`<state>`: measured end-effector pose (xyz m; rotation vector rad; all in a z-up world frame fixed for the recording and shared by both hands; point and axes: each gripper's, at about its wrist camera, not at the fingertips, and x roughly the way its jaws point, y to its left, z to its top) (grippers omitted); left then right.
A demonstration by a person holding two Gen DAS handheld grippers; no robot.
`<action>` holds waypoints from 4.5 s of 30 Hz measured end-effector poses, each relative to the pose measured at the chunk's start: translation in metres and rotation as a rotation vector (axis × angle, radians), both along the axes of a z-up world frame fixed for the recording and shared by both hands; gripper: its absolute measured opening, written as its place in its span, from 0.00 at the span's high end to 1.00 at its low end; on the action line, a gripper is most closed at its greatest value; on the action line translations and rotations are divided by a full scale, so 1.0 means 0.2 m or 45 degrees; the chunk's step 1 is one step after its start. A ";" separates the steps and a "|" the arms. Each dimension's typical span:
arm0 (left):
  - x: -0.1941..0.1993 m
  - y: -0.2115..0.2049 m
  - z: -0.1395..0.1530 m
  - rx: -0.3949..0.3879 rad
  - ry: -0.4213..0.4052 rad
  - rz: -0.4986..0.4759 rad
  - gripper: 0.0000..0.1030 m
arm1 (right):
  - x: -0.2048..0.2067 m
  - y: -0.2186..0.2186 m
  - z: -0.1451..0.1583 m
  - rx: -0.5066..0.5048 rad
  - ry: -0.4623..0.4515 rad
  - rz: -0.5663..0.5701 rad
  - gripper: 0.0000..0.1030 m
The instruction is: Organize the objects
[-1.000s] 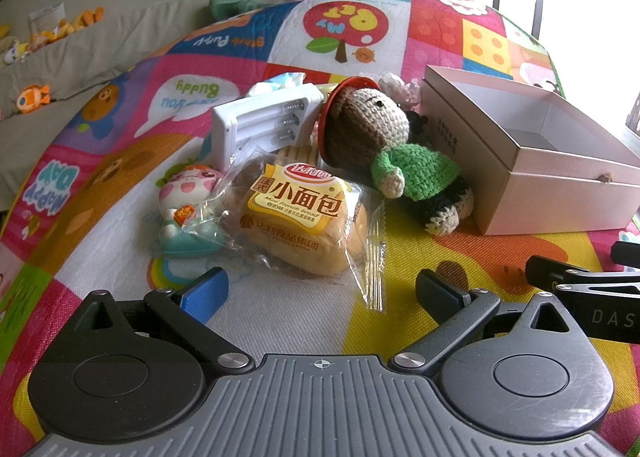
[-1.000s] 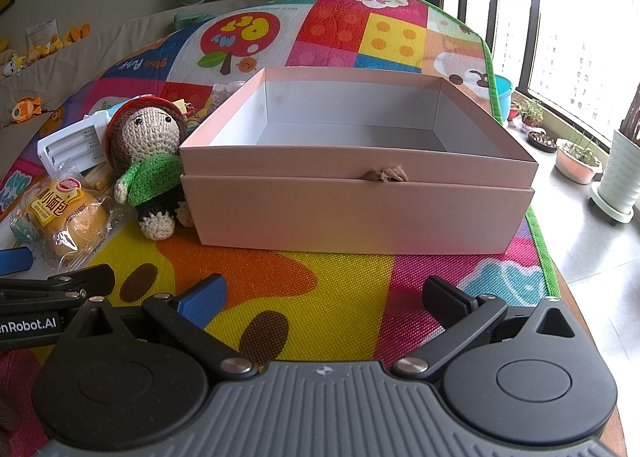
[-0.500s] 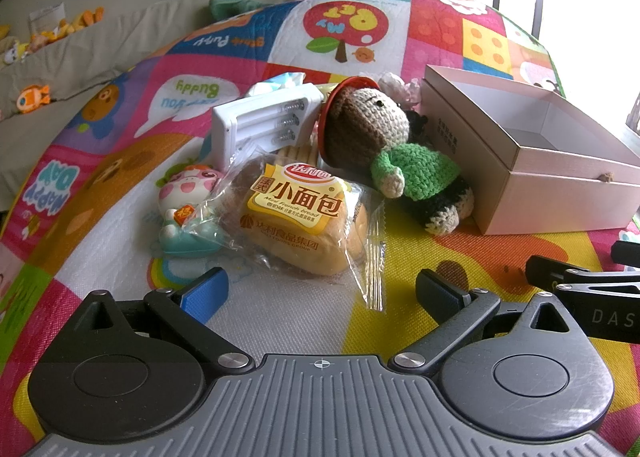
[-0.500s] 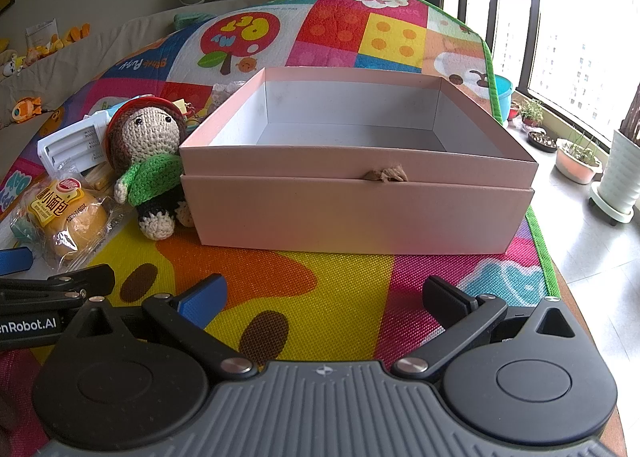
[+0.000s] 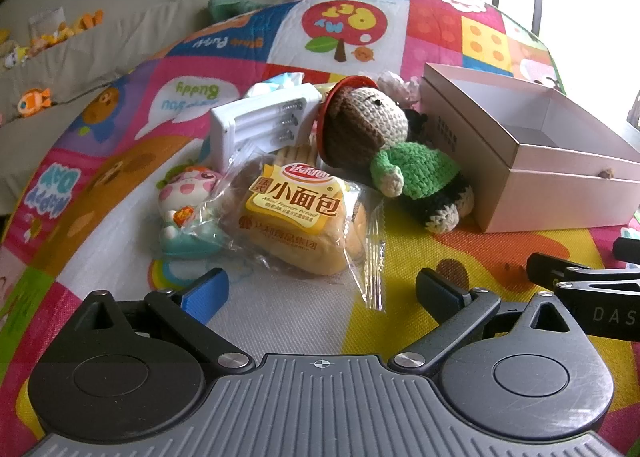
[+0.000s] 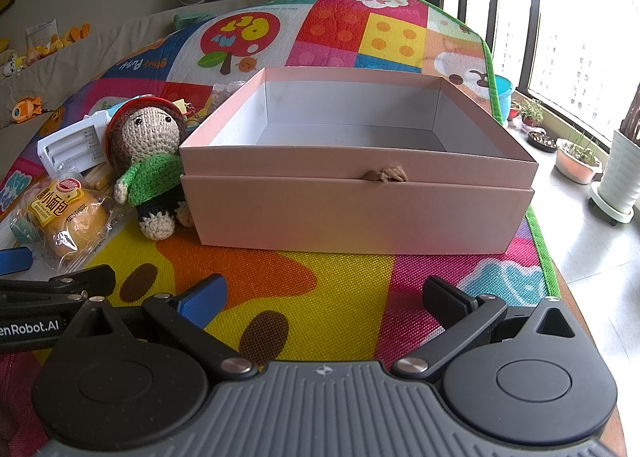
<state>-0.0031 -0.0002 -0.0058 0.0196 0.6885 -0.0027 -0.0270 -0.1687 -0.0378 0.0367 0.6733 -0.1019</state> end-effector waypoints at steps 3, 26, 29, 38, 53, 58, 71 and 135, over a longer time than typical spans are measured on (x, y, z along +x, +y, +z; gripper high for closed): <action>0.00 0.00 0.00 -0.005 -0.001 0.000 0.01 | 0.00 0.00 0.00 0.002 0.000 -0.003 0.00; 0.30 0.28 0.31 0.093 -0.182 -0.257 0.05 | -0.03 0.04 -0.02 0.003 0.000 -0.003 0.00; 0.26 0.26 0.32 0.045 -0.151 -0.328 0.24 | -0.05 0.02 -0.02 0.009 -0.003 0.051 0.00; -0.01 0.26 0.28 -0.389 0.071 -0.138 0.26 | -0.06 0.02 -0.02 0.004 -0.004 0.070 0.00; 0.30 0.19 0.17 -0.200 -0.061 0.076 0.34 | -0.05 0.02 -0.02 -0.001 0.006 0.070 0.00; 0.16 0.26 0.18 -0.230 -0.036 -0.084 0.50 | -0.04 -0.01 0.01 0.012 0.082 0.113 0.00; -0.19 0.40 0.17 -0.213 0.031 -0.397 0.45 | -0.13 0.08 0.01 0.001 0.151 -0.074 0.00; 0.51 -0.48 0.45 -0.277 -0.044 -0.538 0.48 | -0.67 -0.18 0.36 -0.110 -0.318 0.095 0.55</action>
